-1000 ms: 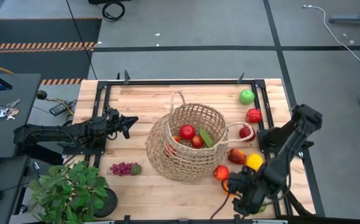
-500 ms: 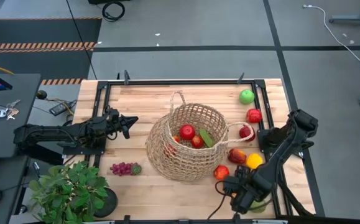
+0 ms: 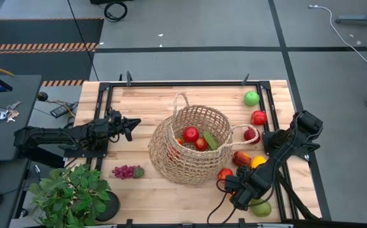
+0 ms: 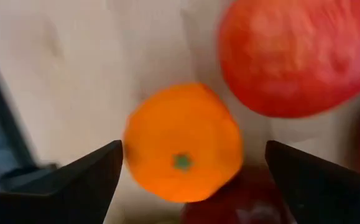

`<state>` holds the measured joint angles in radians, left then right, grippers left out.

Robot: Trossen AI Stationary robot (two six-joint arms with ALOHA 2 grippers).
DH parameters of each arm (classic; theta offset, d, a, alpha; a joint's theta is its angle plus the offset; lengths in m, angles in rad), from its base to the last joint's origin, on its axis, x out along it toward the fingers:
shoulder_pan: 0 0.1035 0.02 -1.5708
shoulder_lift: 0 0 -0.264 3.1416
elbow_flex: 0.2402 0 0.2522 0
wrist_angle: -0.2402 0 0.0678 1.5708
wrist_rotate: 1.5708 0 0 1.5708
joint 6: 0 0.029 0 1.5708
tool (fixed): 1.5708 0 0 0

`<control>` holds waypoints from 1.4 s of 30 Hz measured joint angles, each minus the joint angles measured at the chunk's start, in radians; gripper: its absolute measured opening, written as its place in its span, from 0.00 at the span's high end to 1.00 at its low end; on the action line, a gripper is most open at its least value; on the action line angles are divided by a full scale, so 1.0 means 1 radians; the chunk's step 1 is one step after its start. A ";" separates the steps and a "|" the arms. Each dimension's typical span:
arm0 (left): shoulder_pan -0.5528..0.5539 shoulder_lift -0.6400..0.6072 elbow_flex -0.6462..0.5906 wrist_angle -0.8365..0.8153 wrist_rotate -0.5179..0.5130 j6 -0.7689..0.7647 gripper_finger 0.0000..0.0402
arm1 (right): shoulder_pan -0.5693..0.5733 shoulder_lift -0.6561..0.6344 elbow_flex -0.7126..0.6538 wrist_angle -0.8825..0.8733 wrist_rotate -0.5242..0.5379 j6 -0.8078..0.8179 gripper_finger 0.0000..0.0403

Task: Build produce basket
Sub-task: Put the orange into the brown basket

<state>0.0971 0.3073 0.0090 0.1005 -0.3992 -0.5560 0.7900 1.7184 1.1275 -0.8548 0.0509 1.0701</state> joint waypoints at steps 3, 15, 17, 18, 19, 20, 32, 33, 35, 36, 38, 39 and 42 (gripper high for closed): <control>0.000 0.000 0.000 0.000 0.000 0.000 0.91 | -0.001 0.000 -0.046 0.009 -0.001 0.003 0.01; 0.000 0.000 0.000 0.000 0.000 0.000 0.90 | -0.004 -0.003 -0.180 0.245 -0.082 0.001 0.08; 0.000 0.000 0.000 0.000 0.000 0.000 0.90 | -0.004 -0.003 -0.180 0.247 -0.082 0.002 0.12; 0.000 0.000 0.000 0.000 0.000 0.000 0.90 | -0.005 -0.003 -0.180 0.248 -0.084 0.003 0.13; 0.000 0.000 0.000 0.000 0.000 0.000 0.91 | -0.007 -0.003 -0.180 0.251 -0.093 0.004 0.14; 0.000 0.000 0.000 0.000 0.000 0.000 0.91 | -0.009 -0.004 -0.180 0.253 -0.104 0.007 0.14; 0.000 0.000 0.000 0.000 0.000 0.000 0.90 | -0.048 -0.004 0.010 0.255 -0.210 0.008 0.14; 0.000 0.000 0.000 0.000 0.000 0.000 0.90 | -0.053 -0.004 0.037 0.253 -0.223 0.009 0.14; 0.000 0.000 0.000 0.000 0.000 0.000 0.90 | -0.064 -0.004 0.092 0.256 -0.256 0.021 0.14; 0.000 0.000 0.000 0.000 0.000 0.000 0.91 | -0.070 -0.004 0.120 0.256 -0.272 0.033 0.14; 0.000 0.000 0.000 0.000 0.000 0.000 0.91 | -0.084 -0.004 0.173 0.255 -0.311 0.056 0.14; 0.000 0.000 0.000 0.000 0.000 0.000 0.91 | -0.092 -0.004 0.200 0.255 -0.330 0.065 0.14; 0.000 0.000 0.000 0.000 0.000 0.000 0.92 | -0.118 -0.004 0.282 0.254 -0.361 0.088 0.14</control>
<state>0.0968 0.3073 0.0090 0.1003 -0.3995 -0.5562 0.6718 1.7142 1.4090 -0.6007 -0.3096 1.1579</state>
